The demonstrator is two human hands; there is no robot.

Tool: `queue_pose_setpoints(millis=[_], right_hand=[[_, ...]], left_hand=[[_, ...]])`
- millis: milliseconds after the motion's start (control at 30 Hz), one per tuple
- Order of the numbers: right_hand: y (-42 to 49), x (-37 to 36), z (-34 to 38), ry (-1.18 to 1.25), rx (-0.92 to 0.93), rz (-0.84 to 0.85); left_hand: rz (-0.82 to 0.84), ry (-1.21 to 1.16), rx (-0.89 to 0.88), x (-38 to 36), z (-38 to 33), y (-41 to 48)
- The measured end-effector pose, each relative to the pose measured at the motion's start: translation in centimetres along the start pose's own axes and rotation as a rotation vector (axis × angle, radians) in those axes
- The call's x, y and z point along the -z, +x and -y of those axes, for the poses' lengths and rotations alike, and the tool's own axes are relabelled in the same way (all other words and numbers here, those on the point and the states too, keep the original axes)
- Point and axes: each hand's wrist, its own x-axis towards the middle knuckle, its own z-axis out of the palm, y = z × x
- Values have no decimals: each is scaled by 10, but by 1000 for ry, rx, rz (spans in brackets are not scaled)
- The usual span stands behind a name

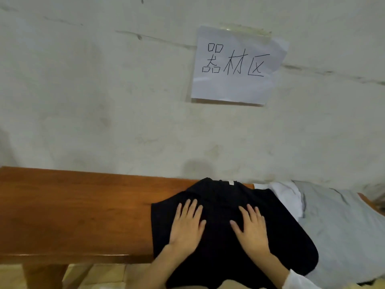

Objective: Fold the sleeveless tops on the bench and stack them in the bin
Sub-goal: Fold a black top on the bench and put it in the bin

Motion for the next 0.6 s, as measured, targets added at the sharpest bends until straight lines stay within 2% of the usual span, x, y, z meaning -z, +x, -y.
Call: queue_pose_setpoints(millis=[133, 333, 467, 533, 600], right_hand=[[-10, -16, 6, -77, -54, 43], [-22, -49, 106, -42, -67, 26], [-20, -45, 143, 20, 20, 1], [-16, -36, 132, 45, 105, -90], [-11, -34, 112, 61, 164, -117]], left_hand=[[101, 157, -39, -5, 24, 21], [74, 211, -40, 26, 111, 30], [135, 93, 106, 52, 130, 26], [74, 116, 191, 55, 119, 26], [-30, 135, 176, 48, 106, 24]])
